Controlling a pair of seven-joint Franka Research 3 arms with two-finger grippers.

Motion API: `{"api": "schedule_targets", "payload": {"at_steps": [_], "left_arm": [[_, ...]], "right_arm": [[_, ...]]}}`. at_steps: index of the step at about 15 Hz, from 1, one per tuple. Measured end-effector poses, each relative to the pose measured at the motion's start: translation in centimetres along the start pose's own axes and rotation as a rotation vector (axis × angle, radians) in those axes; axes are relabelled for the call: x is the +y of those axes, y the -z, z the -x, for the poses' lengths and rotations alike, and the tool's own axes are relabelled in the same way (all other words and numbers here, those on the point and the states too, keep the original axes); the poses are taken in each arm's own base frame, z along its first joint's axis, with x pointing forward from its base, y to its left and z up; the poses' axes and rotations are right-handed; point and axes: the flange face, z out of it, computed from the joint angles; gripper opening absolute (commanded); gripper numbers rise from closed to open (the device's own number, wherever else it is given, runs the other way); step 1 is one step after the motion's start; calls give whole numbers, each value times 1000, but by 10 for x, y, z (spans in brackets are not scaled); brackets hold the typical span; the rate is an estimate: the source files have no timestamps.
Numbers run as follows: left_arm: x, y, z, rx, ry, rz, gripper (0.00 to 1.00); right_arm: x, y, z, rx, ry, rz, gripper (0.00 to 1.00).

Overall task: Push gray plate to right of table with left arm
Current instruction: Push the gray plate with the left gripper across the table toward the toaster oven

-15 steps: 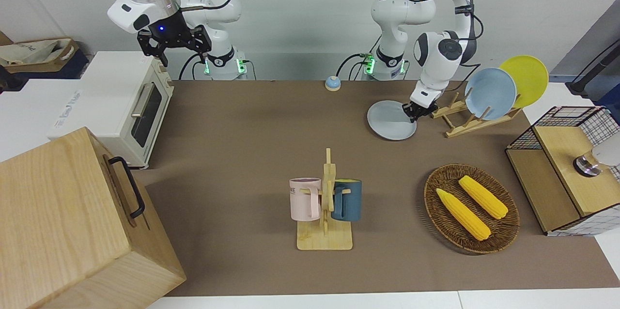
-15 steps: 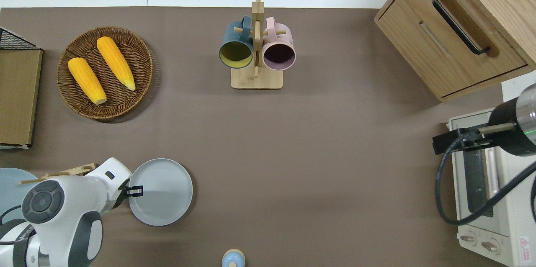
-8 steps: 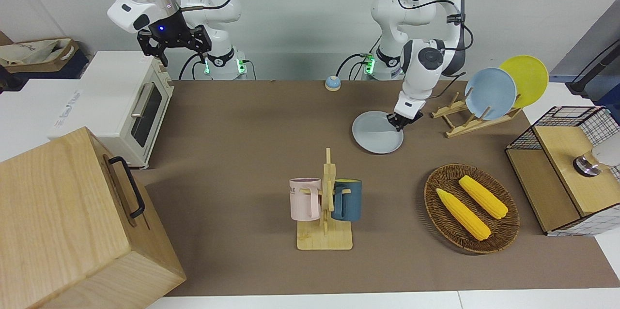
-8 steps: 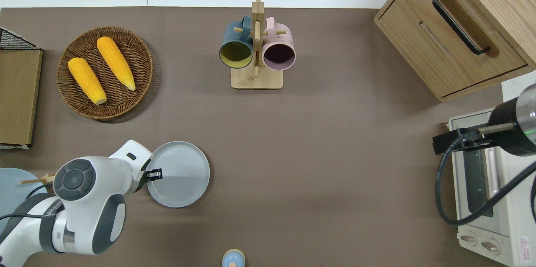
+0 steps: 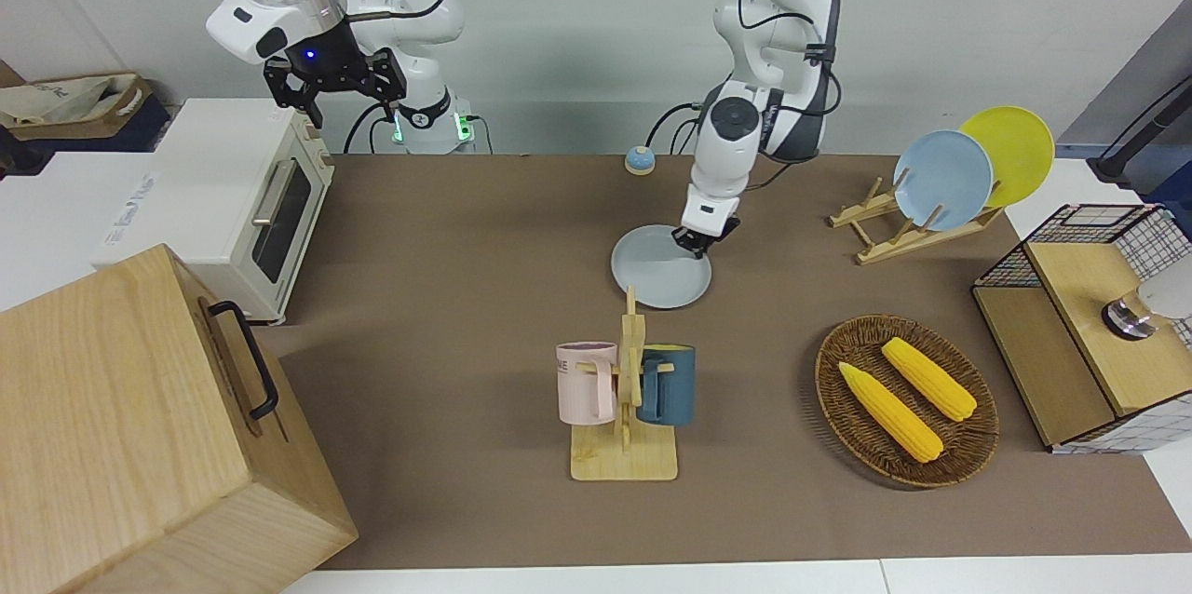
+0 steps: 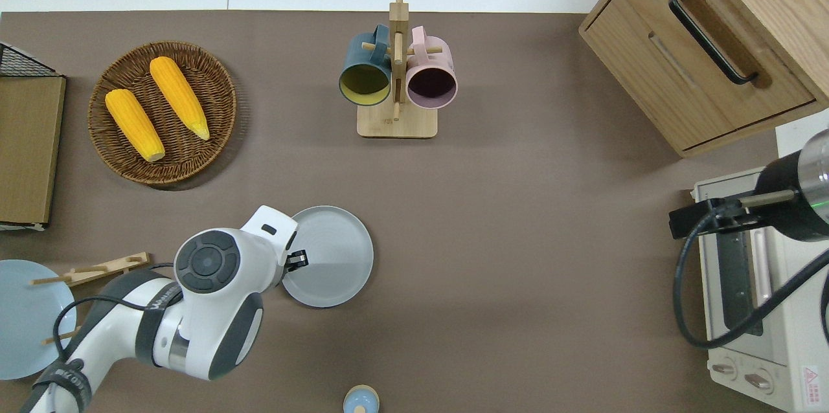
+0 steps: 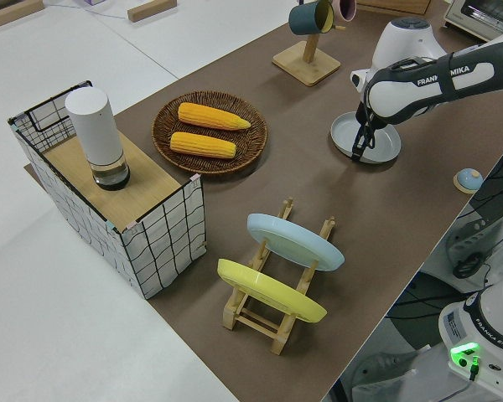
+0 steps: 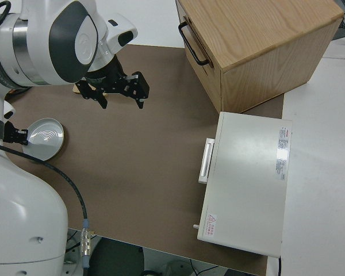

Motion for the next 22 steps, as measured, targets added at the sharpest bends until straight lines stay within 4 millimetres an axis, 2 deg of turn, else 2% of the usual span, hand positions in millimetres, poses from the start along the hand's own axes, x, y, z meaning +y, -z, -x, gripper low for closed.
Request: {"api": "schedule_targets", "payload": {"at_steps": [3, 6, 10, 14, 18, 20, 21, 22], "left_arm": [[42, 2, 15, 3, 61, 17, 0], [90, 3, 41, -6, 125, 42, 0], [135, 4, 68, -8, 177, 49, 0], [163, 5, 82, -7, 215, 63, 0], [183, 6, 101, -5, 234, 73, 0], [187, 6, 106, -6, 235, 73, 8], [188, 6, 107, -6, 236, 73, 439], [189, 6, 106, -6, 236, 72, 776]], "right_arm": [[0, 0, 0, 0, 0, 0, 983], [0, 0, 0, 0, 0, 0, 983], [0, 0, 0, 0, 0, 0, 983], [0, 0, 0, 0, 0, 0, 983], [0, 0, 0, 0, 0, 0, 983], [0, 0, 0, 0, 0, 0, 983], [0, 0, 0, 0, 0, 0, 983], [0, 0, 0, 0, 0, 0, 983]]}}
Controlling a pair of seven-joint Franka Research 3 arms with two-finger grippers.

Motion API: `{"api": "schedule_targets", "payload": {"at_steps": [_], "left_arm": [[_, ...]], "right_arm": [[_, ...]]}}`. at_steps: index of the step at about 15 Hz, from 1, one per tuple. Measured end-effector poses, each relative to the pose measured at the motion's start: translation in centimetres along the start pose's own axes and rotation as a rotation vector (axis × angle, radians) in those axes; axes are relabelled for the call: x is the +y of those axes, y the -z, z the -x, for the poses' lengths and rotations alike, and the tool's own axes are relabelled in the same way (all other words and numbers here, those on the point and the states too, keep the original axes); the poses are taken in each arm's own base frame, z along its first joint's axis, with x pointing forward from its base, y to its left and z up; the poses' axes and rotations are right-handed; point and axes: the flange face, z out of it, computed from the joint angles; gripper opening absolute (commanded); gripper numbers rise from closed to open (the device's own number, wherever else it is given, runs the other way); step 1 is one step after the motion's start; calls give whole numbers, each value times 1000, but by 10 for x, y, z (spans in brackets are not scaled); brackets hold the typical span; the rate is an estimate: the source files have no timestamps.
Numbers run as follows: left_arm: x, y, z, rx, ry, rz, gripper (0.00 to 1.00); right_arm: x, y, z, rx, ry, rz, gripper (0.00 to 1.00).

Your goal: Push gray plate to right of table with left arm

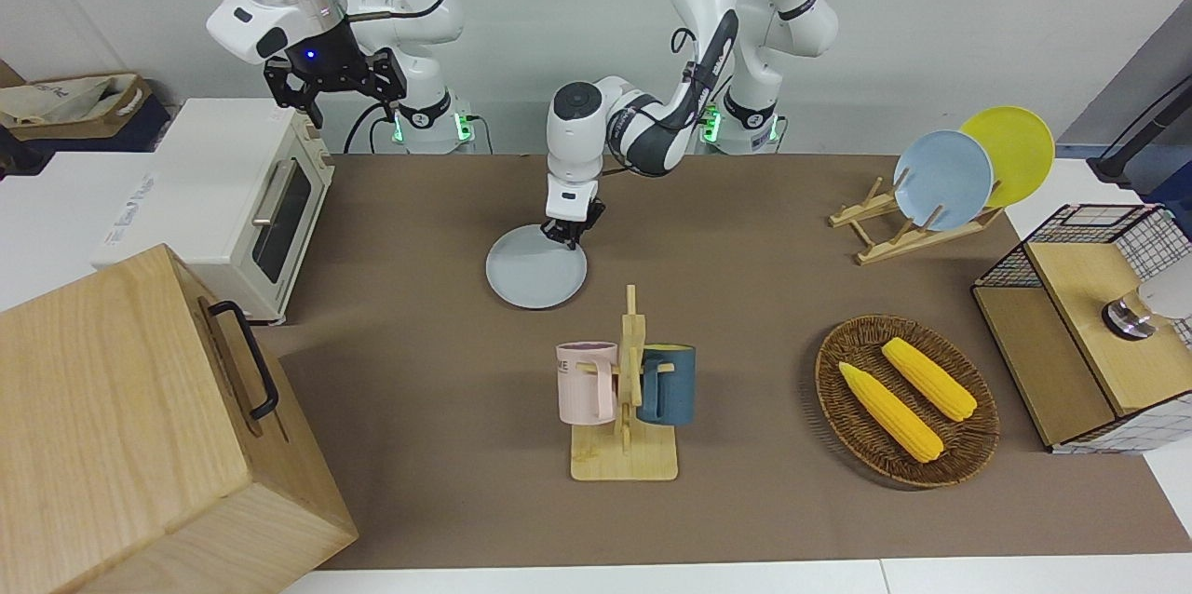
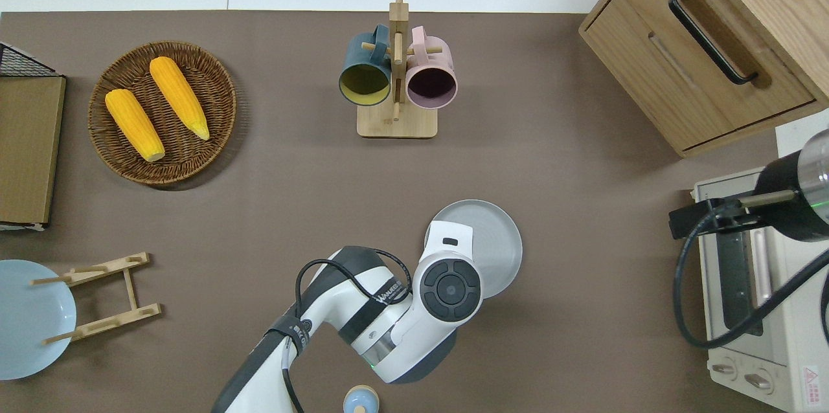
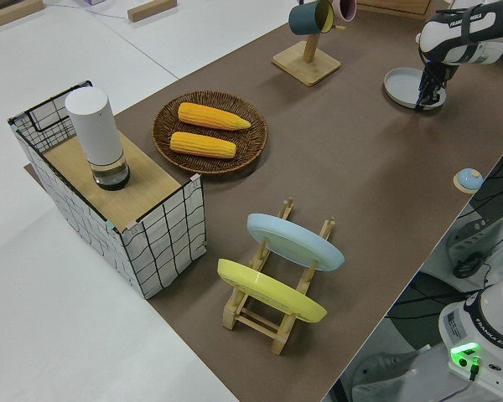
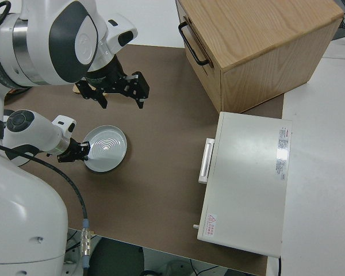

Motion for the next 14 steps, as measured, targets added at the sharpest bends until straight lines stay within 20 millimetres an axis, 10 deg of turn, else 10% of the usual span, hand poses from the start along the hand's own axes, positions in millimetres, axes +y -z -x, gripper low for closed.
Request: {"api": "schedule_targets", "payload": {"at_steps": [2, 5, 10, 14], "left_arm": [[-1, 1, -1, 12, -26, -25, 989], [-3, 7, -11, 14, -122, -119, 991], [-4, 62, -76, -22, -196, -155, 993], [-43, 117, -137, -62, -298, -162, 995]], "right_arm": [[0, 0, 0, 0, 0, 0, 983], [0, 0, 0, 0, 0, 0, 983], [0, 0, 0, 0, 0, 0, 983], [0, 0, 0, 0, 0, 0, 983]]}}
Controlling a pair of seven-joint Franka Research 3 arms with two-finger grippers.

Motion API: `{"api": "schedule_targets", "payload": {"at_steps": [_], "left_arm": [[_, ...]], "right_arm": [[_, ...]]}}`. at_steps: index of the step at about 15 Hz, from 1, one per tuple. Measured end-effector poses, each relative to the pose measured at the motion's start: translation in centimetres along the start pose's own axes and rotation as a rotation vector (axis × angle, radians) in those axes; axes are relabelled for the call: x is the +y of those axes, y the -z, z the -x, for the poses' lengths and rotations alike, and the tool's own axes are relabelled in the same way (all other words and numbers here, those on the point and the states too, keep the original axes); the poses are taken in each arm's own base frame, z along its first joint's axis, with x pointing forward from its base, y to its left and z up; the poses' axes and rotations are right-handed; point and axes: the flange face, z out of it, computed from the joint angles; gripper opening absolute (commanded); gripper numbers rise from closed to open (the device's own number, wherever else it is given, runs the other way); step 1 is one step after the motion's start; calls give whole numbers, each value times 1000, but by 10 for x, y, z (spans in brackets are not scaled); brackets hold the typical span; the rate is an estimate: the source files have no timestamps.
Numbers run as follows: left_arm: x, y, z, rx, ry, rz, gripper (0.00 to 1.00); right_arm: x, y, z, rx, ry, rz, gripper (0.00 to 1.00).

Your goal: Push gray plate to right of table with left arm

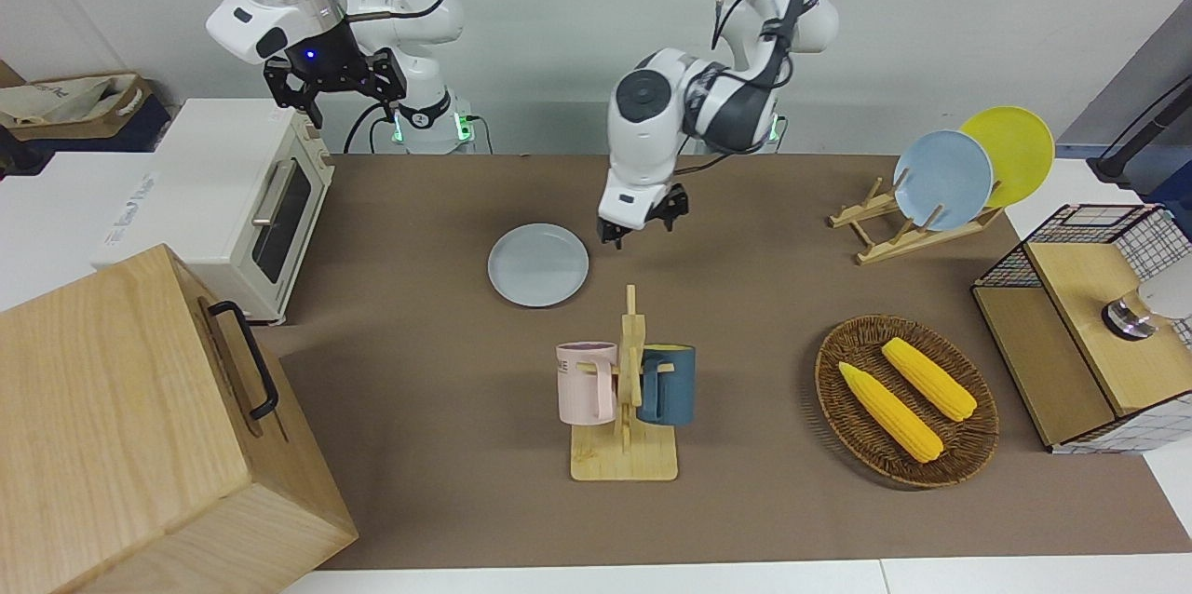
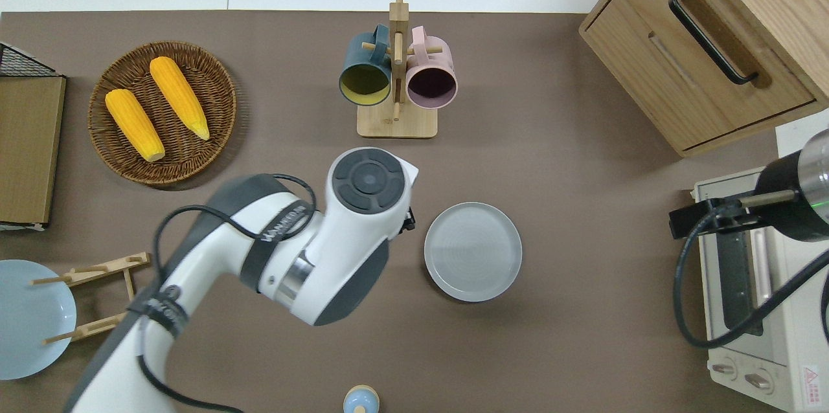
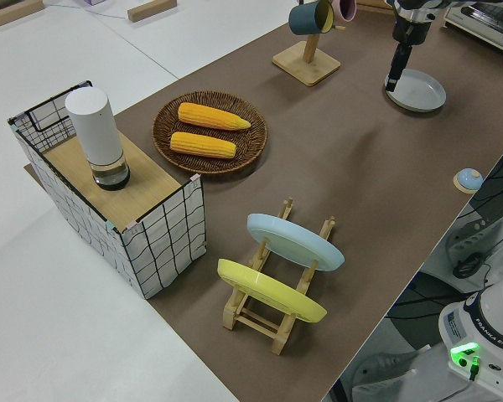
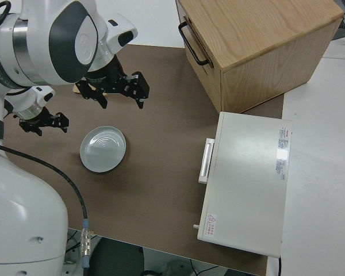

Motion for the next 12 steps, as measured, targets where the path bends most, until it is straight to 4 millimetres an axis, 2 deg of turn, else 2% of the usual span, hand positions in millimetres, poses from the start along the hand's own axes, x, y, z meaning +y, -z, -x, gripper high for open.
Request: {"api": "schedule_targets", "payload": {"at_steps": [3, 5, 8, 9, 12], "left_arm": [[-69, 42, -32, -20, -78, 23, 995], [-125, 67, -52, -22, -131, 39, 993], [-172, 92, -61, -36, -186, 58, 993], [-189, 108, -62, -44, -199, 62, 993], [-223, 148, -66, -38, -241, 87, 993]], "right_arm": [[0, 0, 0, 0, 0, 0, 983], [0, 0, 0, 0, 0, 0, 983], [0, 0, 0, 0, 0, 0, 983], [0, 0, 0, 0, 0, 0, 983], [0, 0, 0, 0, 0, 0, 983]]}}
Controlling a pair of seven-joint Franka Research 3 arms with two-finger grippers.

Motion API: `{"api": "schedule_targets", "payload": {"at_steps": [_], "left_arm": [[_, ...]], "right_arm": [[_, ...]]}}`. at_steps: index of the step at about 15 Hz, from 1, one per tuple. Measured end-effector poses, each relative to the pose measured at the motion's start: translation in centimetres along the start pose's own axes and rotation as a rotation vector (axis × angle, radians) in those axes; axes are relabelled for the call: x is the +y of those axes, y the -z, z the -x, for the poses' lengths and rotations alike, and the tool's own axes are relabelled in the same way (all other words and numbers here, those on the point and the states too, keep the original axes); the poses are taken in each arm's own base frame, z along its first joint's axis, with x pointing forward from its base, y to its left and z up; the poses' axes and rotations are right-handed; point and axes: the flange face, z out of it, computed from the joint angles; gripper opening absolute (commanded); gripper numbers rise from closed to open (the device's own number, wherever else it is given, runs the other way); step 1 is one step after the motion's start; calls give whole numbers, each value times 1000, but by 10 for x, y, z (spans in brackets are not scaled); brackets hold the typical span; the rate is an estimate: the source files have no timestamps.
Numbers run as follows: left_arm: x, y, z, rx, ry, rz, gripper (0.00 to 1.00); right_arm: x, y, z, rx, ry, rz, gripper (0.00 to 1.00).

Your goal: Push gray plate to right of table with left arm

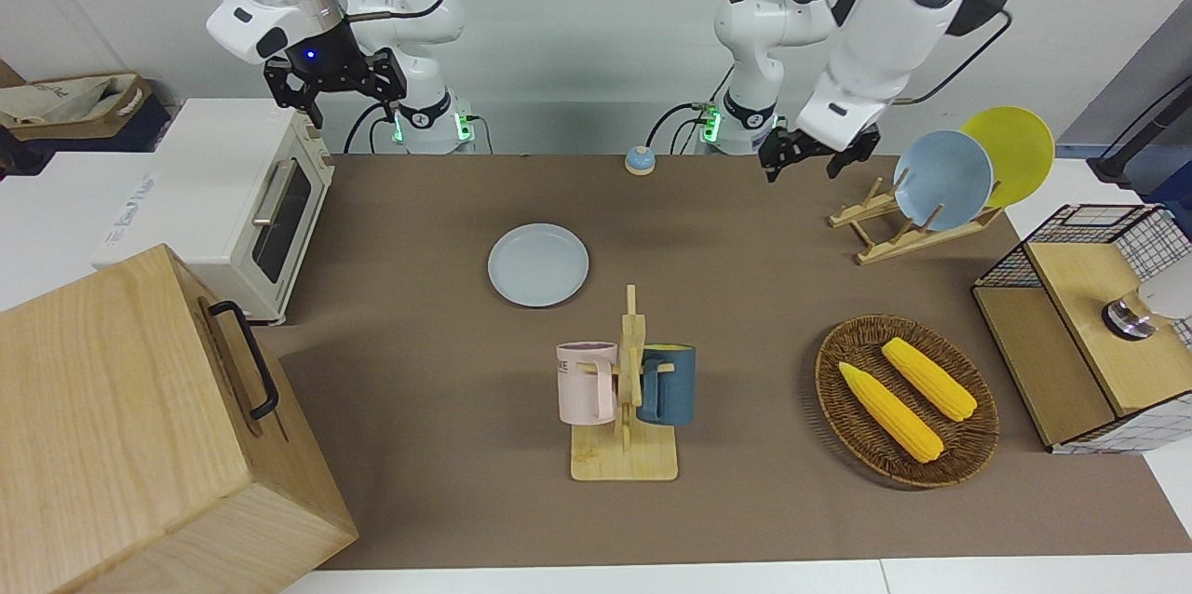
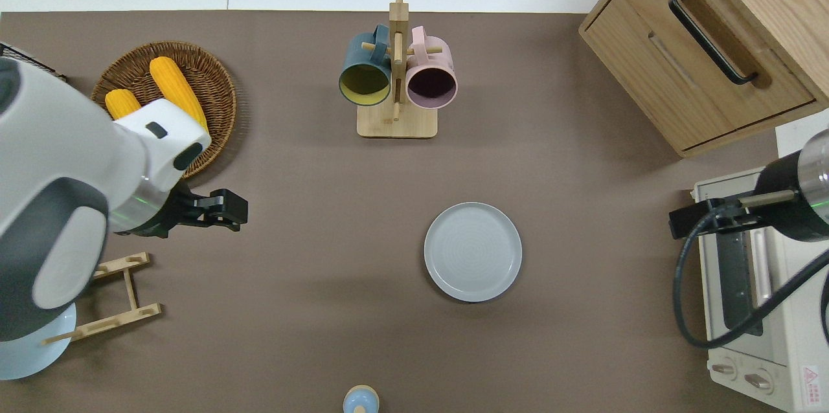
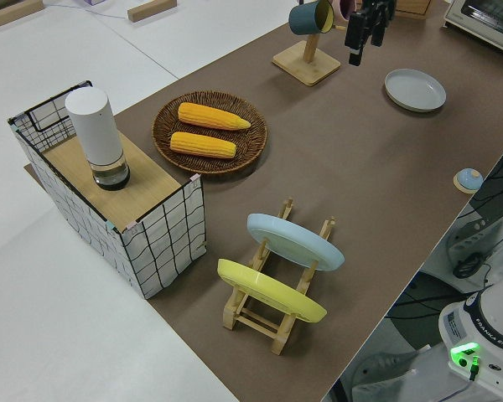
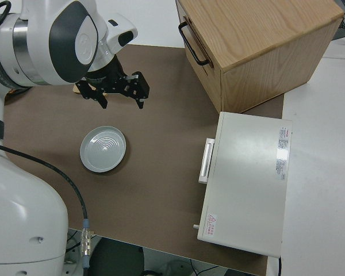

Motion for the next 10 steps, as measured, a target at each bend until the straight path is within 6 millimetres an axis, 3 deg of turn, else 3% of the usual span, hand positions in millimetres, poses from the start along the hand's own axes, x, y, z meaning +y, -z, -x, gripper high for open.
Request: {"api": "schedule_targets", "payload": {"at_steps": [4, 10], "left_arm": [[-28, 34, 5, 11, 12, 25, 995], [-29, 58, 13, 22, 11, 28, 995]], "right_arm": [[0, 0, 0, 0, 0, 0, 983], [0, 0, 0, 0, 0, 0, 983]]}}
